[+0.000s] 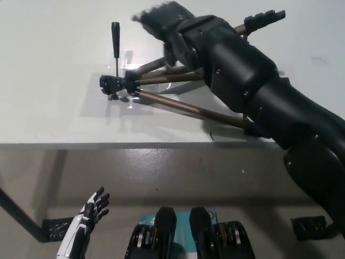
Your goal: A tripod lies near the right hand side of the table and the robot grab a leg of the tripod using its right hand and put it up right.
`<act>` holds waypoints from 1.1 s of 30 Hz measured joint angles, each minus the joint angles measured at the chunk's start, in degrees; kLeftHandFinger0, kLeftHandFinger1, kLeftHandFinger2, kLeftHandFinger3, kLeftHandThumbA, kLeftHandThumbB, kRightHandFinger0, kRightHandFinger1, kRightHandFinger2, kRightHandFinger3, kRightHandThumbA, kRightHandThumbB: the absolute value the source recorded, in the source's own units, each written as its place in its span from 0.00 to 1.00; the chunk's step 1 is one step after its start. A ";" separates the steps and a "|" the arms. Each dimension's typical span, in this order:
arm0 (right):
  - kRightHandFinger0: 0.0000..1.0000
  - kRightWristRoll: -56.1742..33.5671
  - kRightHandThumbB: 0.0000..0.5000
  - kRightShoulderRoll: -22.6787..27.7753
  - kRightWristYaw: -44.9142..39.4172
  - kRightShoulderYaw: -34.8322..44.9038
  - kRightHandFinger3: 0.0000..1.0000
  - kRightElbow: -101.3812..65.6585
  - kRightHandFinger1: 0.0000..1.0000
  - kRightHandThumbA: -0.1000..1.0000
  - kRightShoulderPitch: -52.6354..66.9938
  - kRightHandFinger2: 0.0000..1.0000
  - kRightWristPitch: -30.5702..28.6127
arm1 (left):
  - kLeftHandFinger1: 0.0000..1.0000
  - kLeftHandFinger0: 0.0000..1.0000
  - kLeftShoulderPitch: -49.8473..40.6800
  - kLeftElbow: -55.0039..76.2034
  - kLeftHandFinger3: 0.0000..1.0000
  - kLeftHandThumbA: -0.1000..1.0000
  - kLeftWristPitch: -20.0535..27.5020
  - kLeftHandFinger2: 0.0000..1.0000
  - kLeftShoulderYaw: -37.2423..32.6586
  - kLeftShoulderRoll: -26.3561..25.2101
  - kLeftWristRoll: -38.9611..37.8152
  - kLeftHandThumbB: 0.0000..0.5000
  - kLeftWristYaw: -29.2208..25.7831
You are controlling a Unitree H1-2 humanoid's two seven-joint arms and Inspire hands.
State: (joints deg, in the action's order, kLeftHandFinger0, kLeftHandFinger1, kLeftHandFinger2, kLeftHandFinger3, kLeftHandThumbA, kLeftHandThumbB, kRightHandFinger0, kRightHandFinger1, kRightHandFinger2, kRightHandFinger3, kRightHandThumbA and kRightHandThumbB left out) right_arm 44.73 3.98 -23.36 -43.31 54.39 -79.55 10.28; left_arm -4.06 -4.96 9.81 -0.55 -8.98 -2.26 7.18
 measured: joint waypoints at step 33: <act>0.00 6.28 0.26 4.51 26.70 -5.43 0.23 16.92 0.18 0.00 6.27 0.70 -3.31 | 1.00 1.00 0.02 -0.93 1.00 1.00 -0.26 1.00 0.01 -0.06 -0.18 0.49 0.19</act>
State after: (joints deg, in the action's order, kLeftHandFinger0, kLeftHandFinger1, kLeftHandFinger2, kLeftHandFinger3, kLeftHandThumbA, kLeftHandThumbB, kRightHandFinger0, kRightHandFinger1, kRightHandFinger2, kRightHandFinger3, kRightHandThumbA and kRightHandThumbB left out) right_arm 51.01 8.49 3.35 -48.75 71.31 -73.27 6.97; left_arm -4.04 -5.89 9.55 -0.54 -9.04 -2.44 7.37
